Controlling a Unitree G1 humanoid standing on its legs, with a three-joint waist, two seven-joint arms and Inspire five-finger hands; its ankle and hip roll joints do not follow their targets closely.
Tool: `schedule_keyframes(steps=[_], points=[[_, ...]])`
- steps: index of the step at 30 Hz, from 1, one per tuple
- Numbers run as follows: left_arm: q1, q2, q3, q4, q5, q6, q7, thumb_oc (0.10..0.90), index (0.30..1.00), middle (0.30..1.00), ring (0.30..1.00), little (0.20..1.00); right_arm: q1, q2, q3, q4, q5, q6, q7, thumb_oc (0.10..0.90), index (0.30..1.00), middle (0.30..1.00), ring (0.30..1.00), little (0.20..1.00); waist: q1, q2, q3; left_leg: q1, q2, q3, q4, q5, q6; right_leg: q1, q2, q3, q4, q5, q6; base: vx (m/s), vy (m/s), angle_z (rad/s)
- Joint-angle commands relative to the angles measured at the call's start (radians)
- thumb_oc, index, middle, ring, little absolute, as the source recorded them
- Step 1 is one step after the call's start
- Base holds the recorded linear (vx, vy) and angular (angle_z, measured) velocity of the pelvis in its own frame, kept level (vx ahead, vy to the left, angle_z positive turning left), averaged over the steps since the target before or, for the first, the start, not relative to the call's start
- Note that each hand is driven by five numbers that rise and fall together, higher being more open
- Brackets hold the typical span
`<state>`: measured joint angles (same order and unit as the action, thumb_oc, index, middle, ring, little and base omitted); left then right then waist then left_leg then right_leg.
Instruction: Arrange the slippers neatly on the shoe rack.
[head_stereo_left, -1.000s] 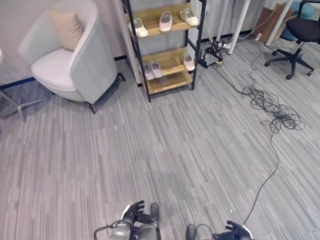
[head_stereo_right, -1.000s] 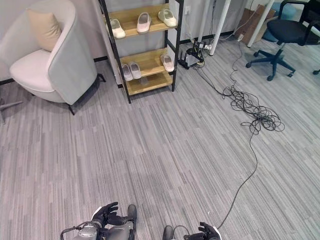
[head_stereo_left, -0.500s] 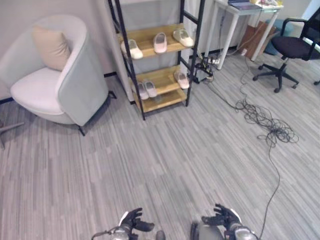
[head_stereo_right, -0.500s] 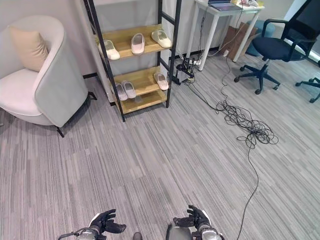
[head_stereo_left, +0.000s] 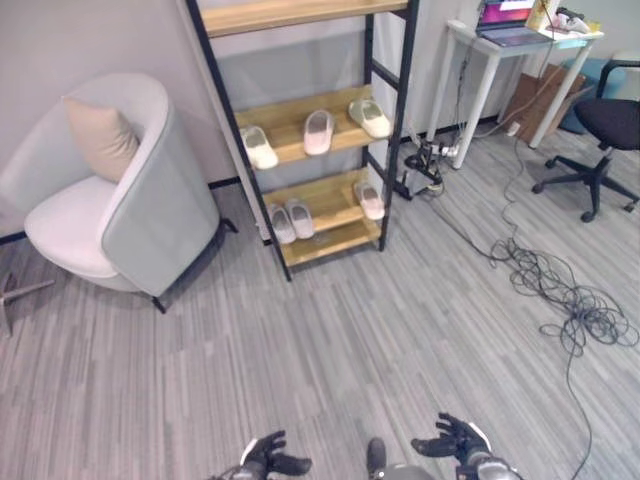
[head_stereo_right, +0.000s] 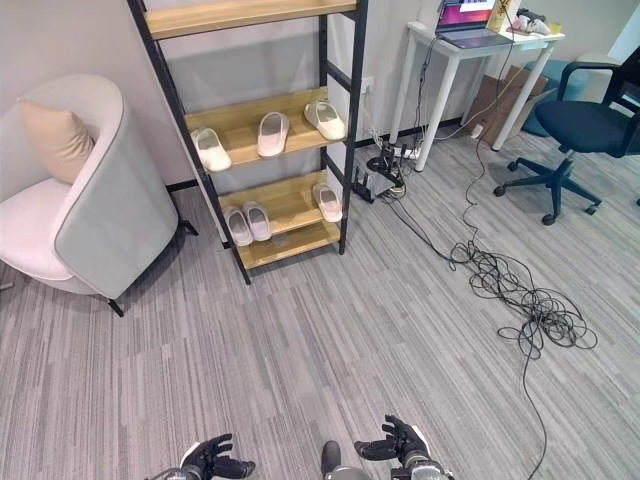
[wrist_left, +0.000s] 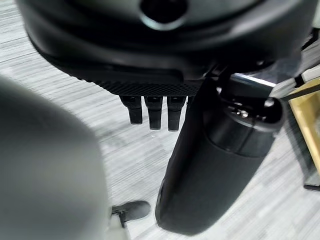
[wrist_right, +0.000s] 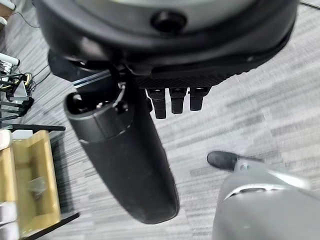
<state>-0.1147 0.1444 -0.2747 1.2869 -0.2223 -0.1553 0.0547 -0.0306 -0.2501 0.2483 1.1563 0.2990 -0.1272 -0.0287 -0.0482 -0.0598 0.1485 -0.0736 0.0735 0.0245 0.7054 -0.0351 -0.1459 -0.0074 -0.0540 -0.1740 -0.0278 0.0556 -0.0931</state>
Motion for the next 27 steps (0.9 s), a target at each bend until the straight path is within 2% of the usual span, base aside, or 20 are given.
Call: schedule_keyframes(steps=[1,2,3,4,6,7,10,12,14,15,16,17,18,19,20,21,22,24,26,27], points=[[-0.009,0.016,-0.047,-0.054,0.012,-0.035,0.012,0.800,0.900,0.900,0.900,0.900,-0.002,-0.051,0.006,-0.032,0.046,-0.039,-0.007,0.800,0.900,0.900,0.900,0.900,0.031,-0.012,0.030,-0.092,-0.013,0.081,-0.249,0.036,0.077,0.033,-0.002,0.042,0.046,-0.084,0.137,0.33,-0.043,0.21],[-0.007,0.017,-0.049,-0.054,0.011,-0.036,0.012,0.800,0.900,0.900,0.900,0.900,0.001,-0.049,0.007,-0.031,0.046,-0.042,-0.006,0.800,0.900,0.900,0.900,0.900,0.039,-0.009,0.031,-0.102,-0.014,0.088,-0.301,0.026,0.079,0.049,0.005,0.043,0.041,-0.097,0.139,0.34,0.004,0.16],[-0.005,0.019,-0.048,-0.056,0.011,-0.036,0.011,0.800,0.900,0.900,0.900,0.900,0.004,-0.049,0.007,-0.030,0.043,-0.043,-0.008,0.800,0.900,0.900,0.900,0.900,0.049,-0.002,0.031,-0.125,-0.017,0.100,-0.404,0.035,0.080,0.069,0.018,0.045,0.032,-0.116,0.146,0.35,0.030,0.17],[-0.003,0.021,-0.047,-0.060,0.009,-0.037,0.010,0.800,0.900,0.900,0.900,0.900,0.006,-0.048,0.007,-0.030,0.044,-0.043,-0.009,0.800,0.900,0.900,0.900,0.900,0.058,0.003,0.032,-0.136,-0.017,0.099,-0.466,0.053,0.080,0.085,0.028,0.052,0.028,-0.126,0.147,0.38,0.035,0.15],[-0.001,0.024,-0.042,-0.062,0.003,-0.039,0.010,0.800,0.900,0.900,0.900,0.900,0.006,-0.044,0.003,-0.028,0.043,-0.045,-0.013,0.800,0.900,0.900,0.900,0.900,0.076,0.017,0.036,-0.154,-0.024,0.085,-0.579,0.124,0.069,0.125,0.055,0.068,0.026,-0.151,0.148,0.37,0.025,-0.07],[0.004,0.025,-0.040,-0.057,0.004,-0.039,0.011,0.800,0.900,0.900,0.900,0.900,0.004,-0.040,0.005,-0.027,0.042,-0.046,-0.015,0.800,0.900,0.900,0.900,0.900,0.086,0.021,0.036,-0.180,-0.023,0.088,-0.593,0.154,0.065,0.145,0.067,0.077,0.030,-0.163,0.147,0.46,0.072,-0.08],[0.028,0.027,-0.020,-0.036,0.008,-0.034,0.003,0.800,0.900,0.900,0.900,0.900,0.010,-0.030,0.008,-0.031,0.026,-0.044,-0.007,0.800,0.900,0.900,0.900,0.900,0.102,0.017,0.017,-0.164,-0.049,0.080,-0.605,0.138,0.087,0.182,0.071,0.103,0.052,-0.199,0.154,0.32,0.083,-0.16],[0.038,0.028,-0.015,-0.029,0.012,-0.032,-0.001,0.800,0.900,0.900,0.900,0.900,0.011,-0.021,0.004,-0.023,0.021,-0.038,0.002,0.800,0.900,0.900,0.900,0.900,0.110,0.011,-0.004,-0.149,-0.063,0.093,-0.600,0.122,0.105,0.186,0.053,0.114,0.119,-0.206,0.174,0.34,0.148,-0.40],[0.043,0.029,-0.010,-0.027,0.016,-0.029,-0.003,0.800,0.900,0.900,0.900,0.900,0.009,-0.014,0.001,-0.017,0.006,-0.034,0.010,0.800,0.900,0.900,0.900,0.900,0.114,0.010,-0.018,-0.112,-0.078,0.110,-0.600,0.091,0.135,0.140,0.020,0.097,0.258,-0.156,0.224,0.27,0.171,-0.44],[0.038,0.032,-0.014,-0.032,0.016,-0.028,-0.002,0.800,0.900,0.900,0.900,0.900,0.004,-0.011,0.006,-0.017,0.000,-0.033,0.013,0.800,0.900,0.900,0.900,0.900,0.110,0.008,-0.015,-0.090,-0.088,0.118,-0.599,0.073,0.153,0.085,-0.005,0.095,0.368,-0.085,0.260,0.20,0.151,-0.42],[0.033,0.036,-0.017,-0.040,0.015,-0.027,-0.003,0.800,0.900,0.900,0.900,0.900,0.000,-0.012,0.008,-0.019,-0.002,-0.030,0.016,0.800,0.900,0.900,0.900,0.900,0.104,0.014,-0.008,-0.074,-0.088,0.114,-0.596,0.063,0.164,0.049,-0.013,0.095,0.451,-0.037,0.281,0.25,0.173,-0.19],[0.020,0.049,-0.029,-0.055,0.028,-0.027,-0.004,0.800,0.900,0.900,0.900,0.900,-0.005,-0.011,0.003,-0.030,-0.003,-0.030,0.014,0.800,0.900,0.900,0.900,0.900,0.086,0.033,0.004,-0.030,-0.090,0.098,-0.587,0.030,0.181,-0.008,-0.023,0.084,0.560,0.006,0.295,0.18,0.115,-0.02],[0.020,0.049,-0.029,-0.055,0.028,-0.027,-0.004,0.800,0.900,0.900,0.900,0.900,-0.005,-0.011,0.003,-0.031,-0.004,-0.029,0.013,0.800,0.900,0.900,0.900,0.900,0.085,0.031,0.006,-0.029,-0.092,0.098,-0.585,0.028,0.181,-0.008,-0.025,0.084,0.565,0.002,0.295,0.32,0.116,0.40],[0.015,0.056,-0.029,-0.060,0.030,-0.025,-0.002,0.800,0.900,0.900,0.900,0.900,-0.004,-0.011,0.004,-0.039,-0.006,-0.030,0.014,0.800,0.900,0.900,0.900,0.900,0.075,0.048,0.008,0.017,-0.092,0.086,-0.597,0.005,0.187,-0.063,-0.053,0.046,0.570,-0.004,0.274,0.18,0.038,0.46],[0.015,0.056,-0.028,-0.060,0.030,-0.025,-0.002,0.800,0.900,0.900,0.900,0.900,-0.004,-0.011,0.005,-0.039,-0.006,-0.030,0.014,0.800,0.900,0.900,0.900,0.900,0.072,0.045,0.011,0.020,-0.096,0.083,-0.597,0.004,0.187,-0.061,-0.057,0.044,0.575,-0.010,0.274,0.38,0.013,0.38],[0.010,0.061,-0.023,-0.056,0.031,-0.025,-0.002,0.800,0.900,0.900,0.900,0.900,-0.004,-0.013,0.003,-0.040,-0.004,-0.029,0.015,0.800,0.900,0.900,0.900,0.900,0.059,0.053,0.009,0.060,-0.100,0.060,-0.620,-0.009,0.179,-0.108,-0.079,0.009,0.493,-0.040,0.249,0.21,-0.033,0.20],[0.011,0.061,-0.023,-0.056,0.031,-0.025,-0.002,0.800,0.900,0.900,0.900,0.900,-0.004,-0.014,0.004,-0.040,-0.004,-0.029,0.015,0.800,0.900,0.900,0.900,0.900,0.056,0.052,0.012,0.064,-0.101,0.056,-0.620,-0.011,0.178,-0.104,-0.081,0.005,0.496,-0.045,0.249,0.33,-0.066,0.26],[0.006,0.062,-0.021,-0.047,0.032,-0.027,-0.003,0.800,0.900,0.900,0.900,0.900,-0.007,-0.015,0.005,-0.041,-0.004,-0.031,0.015,0.800,0.900,0.900,0.900,0.900,0.042,0.048,0.013,0.088,-0.105,0.042,-0.629,-0.027,0.168,-0.124,-0.097,-0.013,0.384,-0.064,0.236,0.27,-0.108,0.41],[0.000,0.063,-0.018,-0.037,0.036,-0.029,0.004,0.800,0.900,0.900,0.900,0.900,-0.016,-0.017,0.005,-0.042,0.000,-0.031,0.011,0.800,0.900,0.900,0.900,0.900,0.023,0.033,0.014,0.124,-0.115,0.018,-0.643,-0.049,0.153,-0.165,-0.112,0.002,0.230,-0.024,0.242,0.40,-0.202,0.42],[-0.005,0.061,-0.015,-0.029,0.038,-0.032,0.006,0.800,0.900,0.900,0.900,0.900,-0.021,-0.019,0.010,-0.047,0.000,-0.029,0.013,0.800,0.900,0.900,0.900,0.900,0.007,0.027,0.017,0.155,-0.115,-0.005,-0.650,-0.068,0.141,-0.179,-0.110,0.037,0.142,0.014,0.256,0.44,-0.227,0.32]])
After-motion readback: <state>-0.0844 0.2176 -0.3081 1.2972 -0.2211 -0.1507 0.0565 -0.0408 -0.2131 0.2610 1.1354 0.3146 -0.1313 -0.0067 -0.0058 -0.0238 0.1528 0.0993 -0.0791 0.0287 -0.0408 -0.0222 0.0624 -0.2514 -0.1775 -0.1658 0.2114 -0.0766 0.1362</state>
